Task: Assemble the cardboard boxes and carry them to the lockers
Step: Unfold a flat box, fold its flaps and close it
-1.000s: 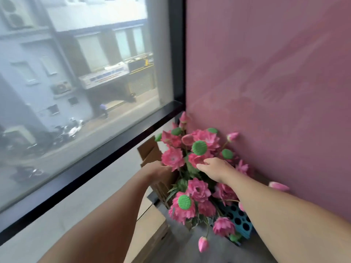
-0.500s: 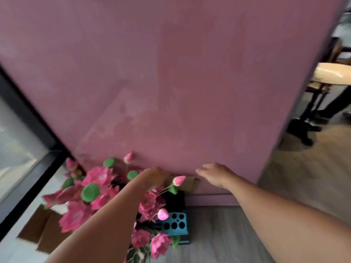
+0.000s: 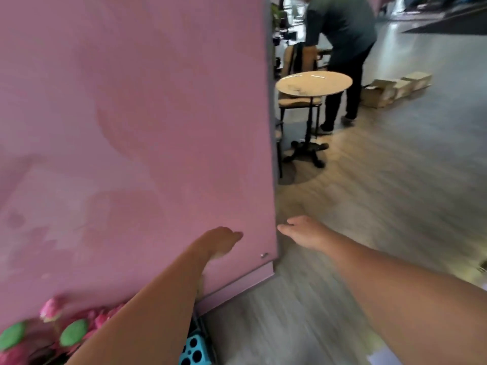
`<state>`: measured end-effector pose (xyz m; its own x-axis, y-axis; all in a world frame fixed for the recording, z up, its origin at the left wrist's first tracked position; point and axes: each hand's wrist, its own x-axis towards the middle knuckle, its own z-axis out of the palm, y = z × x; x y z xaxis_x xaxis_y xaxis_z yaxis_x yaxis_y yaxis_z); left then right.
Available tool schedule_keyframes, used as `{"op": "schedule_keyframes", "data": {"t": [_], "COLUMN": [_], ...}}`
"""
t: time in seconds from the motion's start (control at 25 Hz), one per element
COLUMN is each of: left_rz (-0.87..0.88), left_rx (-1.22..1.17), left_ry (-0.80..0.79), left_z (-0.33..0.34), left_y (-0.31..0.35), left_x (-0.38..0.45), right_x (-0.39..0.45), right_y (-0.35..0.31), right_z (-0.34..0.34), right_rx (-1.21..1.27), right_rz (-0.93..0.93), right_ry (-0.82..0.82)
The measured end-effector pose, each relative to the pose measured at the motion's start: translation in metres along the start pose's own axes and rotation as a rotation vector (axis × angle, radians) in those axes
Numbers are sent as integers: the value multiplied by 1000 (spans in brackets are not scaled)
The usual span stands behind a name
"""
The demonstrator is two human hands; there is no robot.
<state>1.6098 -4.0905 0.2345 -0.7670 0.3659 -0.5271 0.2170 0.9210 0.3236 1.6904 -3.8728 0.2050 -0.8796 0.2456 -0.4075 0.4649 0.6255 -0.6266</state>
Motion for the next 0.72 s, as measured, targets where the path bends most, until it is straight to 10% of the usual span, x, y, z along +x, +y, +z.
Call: {"op": "schedule_keyframes", "data": {"t": [0.72], "left_rz": [534], "left_rx": [21], "left_ry": [-306], "left_z": [-16], "left_y": [304], "left_x": [318], "right_x": [89], "right_y": [155], "right_z": [-201], "right_rx": [181], "right_rz": [535], "right_ry": [448]}}
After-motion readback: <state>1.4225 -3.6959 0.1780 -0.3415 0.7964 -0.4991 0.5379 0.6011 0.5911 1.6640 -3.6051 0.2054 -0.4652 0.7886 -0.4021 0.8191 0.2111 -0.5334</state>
